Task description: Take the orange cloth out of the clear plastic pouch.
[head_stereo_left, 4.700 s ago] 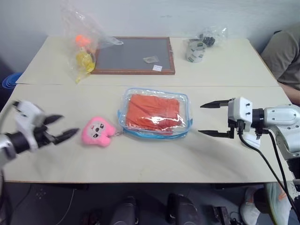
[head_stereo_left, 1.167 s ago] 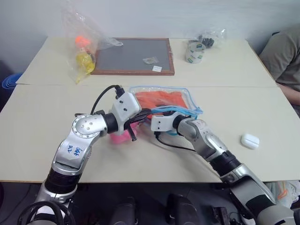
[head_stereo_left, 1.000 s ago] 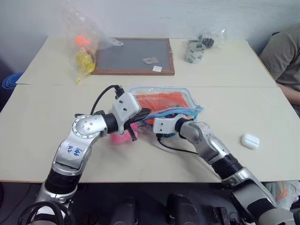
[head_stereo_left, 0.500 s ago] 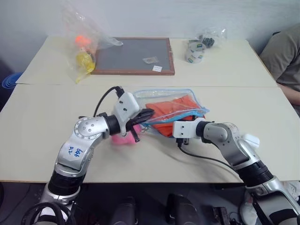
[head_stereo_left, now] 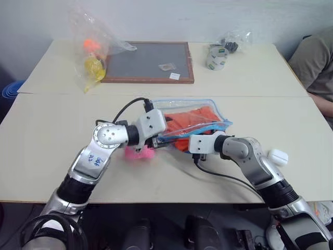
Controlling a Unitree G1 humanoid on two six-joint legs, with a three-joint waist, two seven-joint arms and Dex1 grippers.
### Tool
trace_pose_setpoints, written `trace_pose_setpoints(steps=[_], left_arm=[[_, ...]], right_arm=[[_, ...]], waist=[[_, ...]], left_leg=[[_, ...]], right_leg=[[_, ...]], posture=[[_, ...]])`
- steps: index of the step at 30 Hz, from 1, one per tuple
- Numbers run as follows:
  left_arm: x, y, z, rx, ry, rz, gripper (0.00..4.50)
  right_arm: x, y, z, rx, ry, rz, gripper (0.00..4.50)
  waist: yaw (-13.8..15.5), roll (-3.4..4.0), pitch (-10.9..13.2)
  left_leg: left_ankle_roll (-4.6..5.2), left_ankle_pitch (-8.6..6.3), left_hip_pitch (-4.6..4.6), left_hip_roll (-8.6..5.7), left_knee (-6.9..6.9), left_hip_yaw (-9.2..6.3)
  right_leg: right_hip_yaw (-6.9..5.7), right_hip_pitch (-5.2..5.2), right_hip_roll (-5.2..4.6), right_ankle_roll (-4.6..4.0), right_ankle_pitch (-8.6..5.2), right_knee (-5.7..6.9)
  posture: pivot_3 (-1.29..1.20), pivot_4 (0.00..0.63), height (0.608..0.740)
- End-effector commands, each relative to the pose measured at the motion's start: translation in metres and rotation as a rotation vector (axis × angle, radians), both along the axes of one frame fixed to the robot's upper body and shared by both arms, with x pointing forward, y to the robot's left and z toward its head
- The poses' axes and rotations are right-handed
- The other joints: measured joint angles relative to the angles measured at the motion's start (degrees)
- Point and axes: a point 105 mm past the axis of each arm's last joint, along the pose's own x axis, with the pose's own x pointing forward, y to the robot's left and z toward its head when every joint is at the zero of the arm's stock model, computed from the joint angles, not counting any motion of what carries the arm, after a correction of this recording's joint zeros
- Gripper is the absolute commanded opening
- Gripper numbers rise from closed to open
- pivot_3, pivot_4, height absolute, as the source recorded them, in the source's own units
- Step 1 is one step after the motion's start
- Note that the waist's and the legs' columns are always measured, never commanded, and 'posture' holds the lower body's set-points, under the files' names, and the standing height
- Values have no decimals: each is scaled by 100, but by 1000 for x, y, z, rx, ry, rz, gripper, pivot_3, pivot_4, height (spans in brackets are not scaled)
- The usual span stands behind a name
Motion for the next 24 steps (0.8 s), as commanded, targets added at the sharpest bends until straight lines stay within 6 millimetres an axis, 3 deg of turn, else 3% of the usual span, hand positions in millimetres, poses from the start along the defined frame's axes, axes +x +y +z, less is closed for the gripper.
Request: trace_pose_setpoints(steps=[1, 4, 13, 18, 24], left_arm=[[-1, -8, 3, 1, -53, -28, 3342], [-2, -8, 0, -3, -47, -36, 2768], [11, 4, 0, -7, -53, 47, 14], [22, 6, 1, -23, -30, 108, 14], [32, 5, 14, -108, -9, 151, 14]], right_arm=[[-4, 3, -4, -14, 3, 14, 0], [-5, 4, -4, -14, -1, 16, 0], [-3, 2, -1, -18, -16, 8, 0], [-7, 4, 3, -4, -18, 31, 0], [-33, -2, 14, 79, 133, 127, 0]], waist=[[-1, 0, 0], [-2, 0, 0], [0, 0, 0], [3, 0, 0], [25, 0, 0]], left_leg=[[0, 0, 0, 0, 0, 0], [0, 0, 0, 1, 0, 1], [0, 0, 0, 6, 1, -2], [0, 0, 0, 4, 1, -2], [1, 1, -3, 3, 3, -2]], right_leg=[[0, 0, 0, 0, 0, 0], [-1, 0, 1, 0, 0, 1], [0, 0, 0, 0, 0, 2], [0, 0, 0, 0, 0, 2], [-4, 0, 0, 1, 0, 0]], posture=[[0, 150, 740], [0, 150, 740], [0, 150, 740], [0, 150, 740], [0, 150, 740]])
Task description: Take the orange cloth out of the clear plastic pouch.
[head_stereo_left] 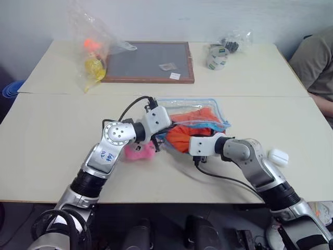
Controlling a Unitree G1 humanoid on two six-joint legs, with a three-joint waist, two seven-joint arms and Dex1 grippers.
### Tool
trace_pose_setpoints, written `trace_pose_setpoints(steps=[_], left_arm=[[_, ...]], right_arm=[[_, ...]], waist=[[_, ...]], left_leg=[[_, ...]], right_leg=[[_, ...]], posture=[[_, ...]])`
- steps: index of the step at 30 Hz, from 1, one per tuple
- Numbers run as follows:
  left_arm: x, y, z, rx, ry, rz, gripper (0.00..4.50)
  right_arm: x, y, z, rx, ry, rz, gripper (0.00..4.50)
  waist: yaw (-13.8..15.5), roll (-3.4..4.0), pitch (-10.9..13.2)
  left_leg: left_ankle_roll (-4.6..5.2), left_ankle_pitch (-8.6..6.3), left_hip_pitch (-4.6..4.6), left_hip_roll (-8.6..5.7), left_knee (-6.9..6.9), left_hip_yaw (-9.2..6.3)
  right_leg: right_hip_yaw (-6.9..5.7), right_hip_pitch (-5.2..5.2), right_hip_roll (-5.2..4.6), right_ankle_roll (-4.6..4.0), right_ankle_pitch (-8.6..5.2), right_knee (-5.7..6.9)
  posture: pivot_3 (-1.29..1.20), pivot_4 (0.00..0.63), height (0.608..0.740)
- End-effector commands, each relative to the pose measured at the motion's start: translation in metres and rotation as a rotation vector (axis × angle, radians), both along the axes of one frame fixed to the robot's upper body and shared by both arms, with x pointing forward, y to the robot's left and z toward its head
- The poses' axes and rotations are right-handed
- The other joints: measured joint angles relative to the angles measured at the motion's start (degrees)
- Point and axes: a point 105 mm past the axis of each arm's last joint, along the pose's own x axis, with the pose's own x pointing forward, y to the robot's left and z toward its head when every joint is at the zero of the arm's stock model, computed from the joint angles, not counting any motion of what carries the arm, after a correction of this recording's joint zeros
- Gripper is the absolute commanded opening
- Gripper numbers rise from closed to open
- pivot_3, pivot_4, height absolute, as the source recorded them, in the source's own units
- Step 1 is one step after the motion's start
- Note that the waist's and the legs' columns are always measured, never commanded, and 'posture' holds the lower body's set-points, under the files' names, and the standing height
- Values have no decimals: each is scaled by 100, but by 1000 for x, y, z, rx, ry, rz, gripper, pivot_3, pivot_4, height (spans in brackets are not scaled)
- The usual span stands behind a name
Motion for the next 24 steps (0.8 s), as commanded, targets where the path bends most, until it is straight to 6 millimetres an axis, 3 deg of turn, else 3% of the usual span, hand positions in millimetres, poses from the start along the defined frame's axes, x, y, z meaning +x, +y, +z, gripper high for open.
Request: trace_pose_setpoints(steps=[1, 5, 10, 14, 18, 24], left_arm=[[6, 4, 18, -40, -46, 38, 14], [10, 7, 18, -41, -48, 56, 14], [8, 7, 14, -29, -48, 52, 14], [2, 8, 11, -11, -51, 36, 14], [-5, 7, 9, 14, -67, 20, 14], [-7, 13, 6, 24, -75, 43, 14]], right_arm=[[-20, -1, 21, 98, 84, 80, 0], [-48, -4, 49, 272, 290, 146, 0], [-86, -24, 86, 381, 502, 247, 0], [-96, -42, 126, 545, 605, 254, 0], [-94, -78, 175, 781, 702, 213, 0], [-104, -91, 204, 867, 708, 258, 0]], waist=[[0, 0, 0], [19, 1, 0], [131, 1, 1], [127, 2, 2], [122, 5, 4], [126, 5, 4]], left_leg=[[0, 0, 1, 0, 0, 0], [0, 0, 0, 0, 0, -4], [7, -3, -2, 8, 4, -8], [12, -4, -2, 6, 5, -10], [12, -4, -2, 7, 4, -11], [12, -4, -5, 7, 0, -9]], right_leg=[[0, 0, 0, 0, 0, 0], [-1, 0, 0, 0, 0, 1], [-2, 0, -6, 1, 1, -1], [-2, 2, -13, 2, 2, -1], [-5, 2, -16, 2, 2, -1], [-7, 2, -17, 2, 2, -8]], posture=[[0, 150, 740], [0, 150, 740], [0, 150, 740], [0, 150, 740], [0, 150, 740], [0, 150, 740]])
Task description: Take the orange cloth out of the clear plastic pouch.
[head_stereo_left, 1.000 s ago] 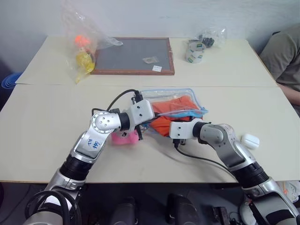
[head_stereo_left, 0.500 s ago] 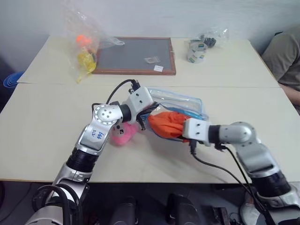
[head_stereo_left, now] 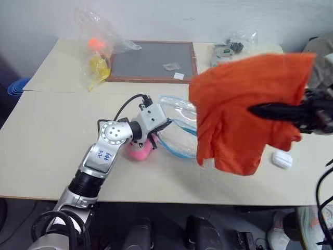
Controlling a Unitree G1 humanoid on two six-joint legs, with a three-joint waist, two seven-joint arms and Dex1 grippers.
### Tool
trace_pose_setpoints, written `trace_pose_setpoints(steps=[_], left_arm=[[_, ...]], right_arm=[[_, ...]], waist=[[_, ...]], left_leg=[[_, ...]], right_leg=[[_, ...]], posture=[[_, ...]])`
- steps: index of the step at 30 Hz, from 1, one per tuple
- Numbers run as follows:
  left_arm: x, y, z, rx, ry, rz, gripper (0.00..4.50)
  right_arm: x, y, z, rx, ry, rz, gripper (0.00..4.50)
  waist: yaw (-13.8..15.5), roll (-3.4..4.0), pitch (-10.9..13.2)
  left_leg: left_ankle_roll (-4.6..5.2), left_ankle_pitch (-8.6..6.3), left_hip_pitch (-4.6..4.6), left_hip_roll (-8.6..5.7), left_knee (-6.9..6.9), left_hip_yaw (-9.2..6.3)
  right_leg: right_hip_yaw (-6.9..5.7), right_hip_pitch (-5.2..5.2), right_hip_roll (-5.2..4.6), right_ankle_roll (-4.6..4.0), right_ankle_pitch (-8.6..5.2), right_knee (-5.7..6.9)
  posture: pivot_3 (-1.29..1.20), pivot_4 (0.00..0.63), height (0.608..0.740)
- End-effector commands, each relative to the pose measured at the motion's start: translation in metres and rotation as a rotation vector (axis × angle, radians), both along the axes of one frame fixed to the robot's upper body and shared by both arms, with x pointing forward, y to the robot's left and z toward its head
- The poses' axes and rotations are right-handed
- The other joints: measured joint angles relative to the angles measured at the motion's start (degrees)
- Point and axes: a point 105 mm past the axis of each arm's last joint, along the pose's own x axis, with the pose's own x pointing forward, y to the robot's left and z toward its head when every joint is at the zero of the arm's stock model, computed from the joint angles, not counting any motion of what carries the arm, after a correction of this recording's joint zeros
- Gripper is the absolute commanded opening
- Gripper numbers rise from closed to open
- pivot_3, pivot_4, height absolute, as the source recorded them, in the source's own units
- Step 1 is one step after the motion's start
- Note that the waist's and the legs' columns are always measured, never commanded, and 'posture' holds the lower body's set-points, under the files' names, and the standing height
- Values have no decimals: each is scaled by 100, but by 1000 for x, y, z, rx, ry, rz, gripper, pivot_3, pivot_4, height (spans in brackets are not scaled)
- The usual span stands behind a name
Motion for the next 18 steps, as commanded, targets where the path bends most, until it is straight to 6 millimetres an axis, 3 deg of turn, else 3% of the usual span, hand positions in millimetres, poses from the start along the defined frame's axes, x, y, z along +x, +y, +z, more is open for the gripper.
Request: trace_pose_setpoints(steps=[1, 7, 10, 14, 16, 18], left_arm=[[-6, 2, 11, 13, -65, -3, 14], [-38, 4, 7, 65, -24, -88, 14], [-50, 4, 2, 83, -3, -116, 14], [-52, 6, -1, 77, 12, -100, 14], [-50, 5, -2, 73, 15, -88, 14], [-48, 4, -1, 63, 15, -79, 14]], right_arm=[[-6, -7, 18, -14, -79, -41, 0], [76, -101, 4, -457, -341, -698, 0], [99, -130, 1, -716, -555, -864, 0], [113, -128, -22, -946, -802, -844, 0], [114, -116, -55, -1060, -900, -737, 0], [109, -105, -97, -1080, -867, -634, 0]], waist=[[2, 0, 0], [-21, 2, 1], [-40, 12, 7], [-37, 31, 17], [-33, 30, 16], [-16, 22, 12]], left_leg=[[0, 0, 0, -1, 0, 1], [12, -5, -2, -10, 1, 20], [14, -6, -1, -13, -2, 32], [3, 1, -21, -11, -10, 50], [-5, 6, -24, -11, -12, 50], [-9, 8, -21, -4, -13, 50]], right_leg=[[0, 0, -1, 0, 0, 0], [15, -3, -4, 13, 6, -12], [29, -13, -4, 16, 8, -12], [40, -56, -1, 14, 7, 7], [37, -62, 6, 13, 6, 10], [31, -55, 9, 12, 6, 8]], posture=[[0, 150, 740], [0, 150, 740], [0, 150, 740], [0, 150, 740], [0, 150, 740], [0, 150, 740]])
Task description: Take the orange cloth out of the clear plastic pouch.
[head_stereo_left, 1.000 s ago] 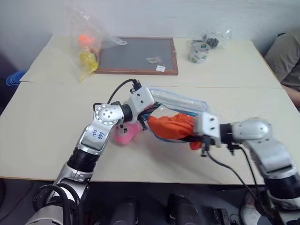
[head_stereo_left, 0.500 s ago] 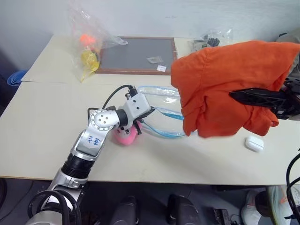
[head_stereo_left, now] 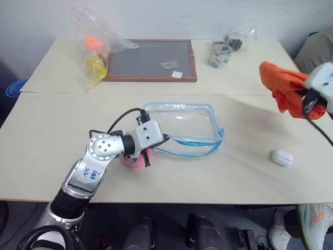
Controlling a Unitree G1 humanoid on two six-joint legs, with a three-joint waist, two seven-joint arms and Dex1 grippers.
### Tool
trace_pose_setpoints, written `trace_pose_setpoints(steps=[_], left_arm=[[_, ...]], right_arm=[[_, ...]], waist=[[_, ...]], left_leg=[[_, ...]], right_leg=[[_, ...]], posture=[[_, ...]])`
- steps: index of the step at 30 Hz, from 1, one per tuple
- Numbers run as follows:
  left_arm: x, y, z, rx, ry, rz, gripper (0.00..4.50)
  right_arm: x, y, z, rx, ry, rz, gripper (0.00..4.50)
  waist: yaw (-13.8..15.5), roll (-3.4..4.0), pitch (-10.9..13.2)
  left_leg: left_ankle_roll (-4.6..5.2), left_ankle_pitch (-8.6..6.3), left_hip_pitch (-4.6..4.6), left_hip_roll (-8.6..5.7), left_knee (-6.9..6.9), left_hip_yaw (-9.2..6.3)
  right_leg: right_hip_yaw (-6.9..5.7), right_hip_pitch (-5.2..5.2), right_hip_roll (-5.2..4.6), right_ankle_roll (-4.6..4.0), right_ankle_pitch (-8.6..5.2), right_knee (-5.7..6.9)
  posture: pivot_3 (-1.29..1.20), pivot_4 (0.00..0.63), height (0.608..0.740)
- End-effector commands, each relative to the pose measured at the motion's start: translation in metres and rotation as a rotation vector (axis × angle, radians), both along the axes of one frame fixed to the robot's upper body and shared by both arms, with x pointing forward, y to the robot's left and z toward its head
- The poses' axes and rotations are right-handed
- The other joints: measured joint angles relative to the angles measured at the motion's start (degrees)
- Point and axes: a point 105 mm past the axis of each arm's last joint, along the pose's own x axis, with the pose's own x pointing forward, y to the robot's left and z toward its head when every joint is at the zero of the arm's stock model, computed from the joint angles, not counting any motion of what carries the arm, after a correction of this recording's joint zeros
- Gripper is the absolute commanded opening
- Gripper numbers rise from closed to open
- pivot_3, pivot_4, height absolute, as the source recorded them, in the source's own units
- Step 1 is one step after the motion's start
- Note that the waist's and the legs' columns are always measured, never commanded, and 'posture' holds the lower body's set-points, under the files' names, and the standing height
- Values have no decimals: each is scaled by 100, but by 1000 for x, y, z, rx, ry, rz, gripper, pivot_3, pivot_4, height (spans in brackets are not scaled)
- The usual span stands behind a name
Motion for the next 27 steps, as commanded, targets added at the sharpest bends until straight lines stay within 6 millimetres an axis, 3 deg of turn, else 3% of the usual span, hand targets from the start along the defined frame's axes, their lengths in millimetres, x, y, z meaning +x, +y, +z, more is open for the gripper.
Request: trace_pose_setpoints(steps=[1, 5, 9, 13, 14, 18, 22, 25, 27], left_arm=[[-1, -4, 9, -19, -32, -1, 14], [-3, -4, 12, -24, -33, -5, 14], [-4, -2, 14, -30, -24, -5, 14], [-6, 2, 14, -43, 7, -10, 0], [-9, 3, 16, -62, 28, -17, 474], [-18, 12, 28, -100, 69, -33, 1574], [-41, 30, 45, -177, 198, -106, 2836], [-66, 45, 56, -217, 295, -195, 3783], [-73, 62, 53, -170, 310, -176, 4420]], right_arm=[[-10, 25, -52, -110, 68, 133, 0], [-19, 20, -90, -131, 142, 125, 0], [-21, 13, -98, -120, 176, 101, 0], [-24, 8, -94, -70, 230, 84, 1272], [-27, 7, -93, -60, 256, 91, 1629], [-41, 10, -87, 23, 349, 125, 3029], [-56, 8, -64, 227, 454, 124, 4434], [-72, -1, -49, 318, 557, 113, 4500], [-81, -18, -39, 345, 618, 63, 4500]], waist=[[14, -4, -2], [22, 12, 6], [-2, 14, 4], [0, 14, 4], [1, 14, 4], [28, 13, 5], [13, 14, 5], [10, 16, 6], [4, 16, 6]], left_leg=[[0, 0, 0, 7, 3, 0], [8, 5, -2, -6, 7, -6], [9, 5, 7, 1, 7, -10], [9, 5, 7, 2, 6, -9], [9, 5, 7, 1, 6, -9], [10, 5, 4, 0, 7, -15], [10, 5, 11, 2, 8, -19], [10, 5, 10, 4, 8, -24], [11, 4, 15, 4, 8, -24]], right_leg=[[-4, 7, 0, 0, 0, -1], [-1, 9, -10, 1, 1, 1], [6, 12, -3, 2, 1, 1], [7, 12, -3, 2, 1, 2], [7, 12, -3, 2, 1, 2], [4, 13, -5, 2, 1, 0], [2, 23, -4, 2, 1, 0], [1, 22, -5, 1, 1, 1], [0, 28, -5, 0, 1, -2]], posture=[[0, 150, 740], [0, 150, 740], [0, 150, 740], [0, 150, 740], [0, 150, 740], [0, 150, 740], [0, 150, 740], [0, 150, 740], [0, 150, 740]])
